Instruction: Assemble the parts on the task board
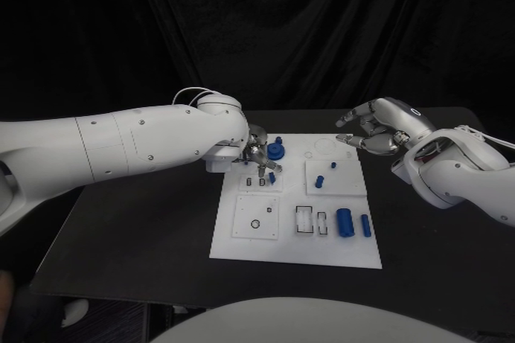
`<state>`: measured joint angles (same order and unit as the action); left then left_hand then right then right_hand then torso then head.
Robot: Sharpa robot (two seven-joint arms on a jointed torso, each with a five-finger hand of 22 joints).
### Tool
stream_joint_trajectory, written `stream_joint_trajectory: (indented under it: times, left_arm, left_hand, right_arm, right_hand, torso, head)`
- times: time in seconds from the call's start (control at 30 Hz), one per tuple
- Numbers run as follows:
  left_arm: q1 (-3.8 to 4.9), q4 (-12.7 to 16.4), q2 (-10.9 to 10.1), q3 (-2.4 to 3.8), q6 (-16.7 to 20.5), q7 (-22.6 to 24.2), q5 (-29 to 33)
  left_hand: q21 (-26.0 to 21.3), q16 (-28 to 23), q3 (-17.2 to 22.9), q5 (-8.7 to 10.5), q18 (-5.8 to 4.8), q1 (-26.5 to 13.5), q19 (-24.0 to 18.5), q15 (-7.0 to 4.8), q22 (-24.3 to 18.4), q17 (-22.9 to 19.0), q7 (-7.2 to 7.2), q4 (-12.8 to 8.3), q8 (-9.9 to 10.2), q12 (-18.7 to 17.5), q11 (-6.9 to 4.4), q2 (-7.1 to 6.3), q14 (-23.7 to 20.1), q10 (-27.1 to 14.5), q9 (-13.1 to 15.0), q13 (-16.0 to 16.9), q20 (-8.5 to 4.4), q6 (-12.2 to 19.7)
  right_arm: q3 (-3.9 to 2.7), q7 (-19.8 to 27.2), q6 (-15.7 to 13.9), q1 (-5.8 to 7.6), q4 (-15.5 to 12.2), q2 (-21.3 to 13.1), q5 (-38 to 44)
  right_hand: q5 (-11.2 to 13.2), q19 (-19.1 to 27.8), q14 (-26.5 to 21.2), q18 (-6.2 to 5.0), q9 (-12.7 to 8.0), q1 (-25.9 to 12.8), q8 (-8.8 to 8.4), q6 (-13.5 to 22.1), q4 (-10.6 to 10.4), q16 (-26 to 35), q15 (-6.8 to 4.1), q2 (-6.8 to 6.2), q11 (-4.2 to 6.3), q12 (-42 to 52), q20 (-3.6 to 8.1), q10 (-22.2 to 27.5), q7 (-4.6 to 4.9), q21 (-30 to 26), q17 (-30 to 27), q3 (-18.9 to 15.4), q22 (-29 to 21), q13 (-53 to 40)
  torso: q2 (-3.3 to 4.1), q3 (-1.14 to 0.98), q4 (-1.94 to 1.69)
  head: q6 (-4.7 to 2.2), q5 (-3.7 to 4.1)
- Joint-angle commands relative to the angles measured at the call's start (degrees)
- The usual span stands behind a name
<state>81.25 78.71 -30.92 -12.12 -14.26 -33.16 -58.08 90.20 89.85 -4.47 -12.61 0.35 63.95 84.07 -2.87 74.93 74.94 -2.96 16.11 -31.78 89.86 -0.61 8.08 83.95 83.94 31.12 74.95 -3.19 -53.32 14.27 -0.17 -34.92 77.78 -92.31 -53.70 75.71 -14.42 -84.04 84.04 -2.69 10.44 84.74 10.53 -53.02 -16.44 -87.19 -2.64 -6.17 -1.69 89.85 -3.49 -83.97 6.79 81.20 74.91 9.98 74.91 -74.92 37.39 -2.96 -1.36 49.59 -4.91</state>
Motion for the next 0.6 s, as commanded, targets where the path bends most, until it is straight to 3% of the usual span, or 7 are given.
stream_joint_trajectory:
  times: [0.03, 0.07, 0.2, 0.6]
  left_arm:
    - [-0.01, -0.2, 0.5, 0.04, 2.2, 0.7, -0.3]
    - [-0.02, -0.3, 0.6, 0.04, 2.4, 0.9, -0.3]
    - [-0.10, -1.0, 1.3, 0.04, 3.1, 1.4, -0.3]
    - [-0.63, -2.6, 2.1, 0.04, 3.4, 1.6, -0.3]
  left_hand:
    - [-0.2, 0.2, 0.3, -0.39, -0.35, 0.6, 5.9, -0.34, 15.1, 15.1, 0.02, 0.0, 0.5, 0.1, -0.28, 0.10, 6.0, 6.1, -0.1, 15.1, -0.32, 0.0]
    - [-0.2, 0.2, 0.3, -0.39, -0.35, 0.6, 5.9, -0.34, 15.1, 15.1, 0.02, 0.0, 0.5, 0.1, -0.28, 0.10, 6.0, 6.1, -0.1, 15.1, -0.32, 0.0]
    - [-0.2, 0.2, 0.8, -1.13, -0.35, 1.0, 5.9, -0.37, 15.1, 15.1, 0.05, -0.2, 1.2, 0.1, -0.30, 0.05, 6.0, 6.1, 0.0, 15.1, -0.33, -0.4]
    - [-0.2, 0.2, 0.9, -1.31, -0.35, 1.1, 5.9, -0.38, 15.1, 15.1, 0.04, -0.1, 1.5, 0.1, -0.30, 0.01, 6.0, 6.1, 0.0, 15.1, -0.34, -0.6]
  right_arm:
    - [-0.04, -1.6, 0.8, -0.13, -0.2, -0.1, 1.3]
    - [-0.04, -1.7, 0.8, -0.13, -0.2, -0.2, 1.5]
    - [-0.04, -2.0, 1.0, -0.13, -0.3, -0.2, 2.2]
    - [-0.04, -2.5, 1.3, -0.13, -0.5, -0.4, 3.3]
  right_hand:
    - [-0.3, -2.0, 5.0, 0.52, -0.1, -0.4, 0.34, -0.4, 0.0, 0.2, 0.52, 0.09, -0.27, 0.2, -0.41, -6.0, -0.07, 0.2, 10.9, 0.2, 11.7, -15.1]
    - [-0.3, -2.0, 5.0, 0.52, -0.1, -0.4, 0.34, -0.4, 0.0, 0.2, 0.52, 0.09, -0.27, 0.2, -0.41, -6.0, -0.07, 0.2, 10.9, 0.2, 11.7, -15.1]
    - [-0.3, -2.0, 5.0, 0.50, -0.1, -0.4, 0.32, -0.4, 0.0, 0.2, 0.52, 0.11, -0.27, 0.2, -0.42, -6.0, -0.07, 0.2, 10.9, 0.2, 11.7, -15.1]
    - [-0.3, -2.0, 5.0, 0.51, -0.1, -0.4, 0.30, -0.4, 0.0, 0.3, 0.53, 0.13, -0.28, 0.2, -0.43, -6.0, -0.07, 0.2, 10.8, 0.2, 11.7, -15.1]
  torso:
    - [0.03, -0.31, 0.19]
    - [0.05, -0.20, 0.28]
    - [0.03, -0.11, 0.29]
    - [0.07, -0.14, 0.14]
  head:
    - [0.28, -0.28]
    - [0.33, -0.39]
    - [0.41, -0.58]
    - [0.41, -0.16]
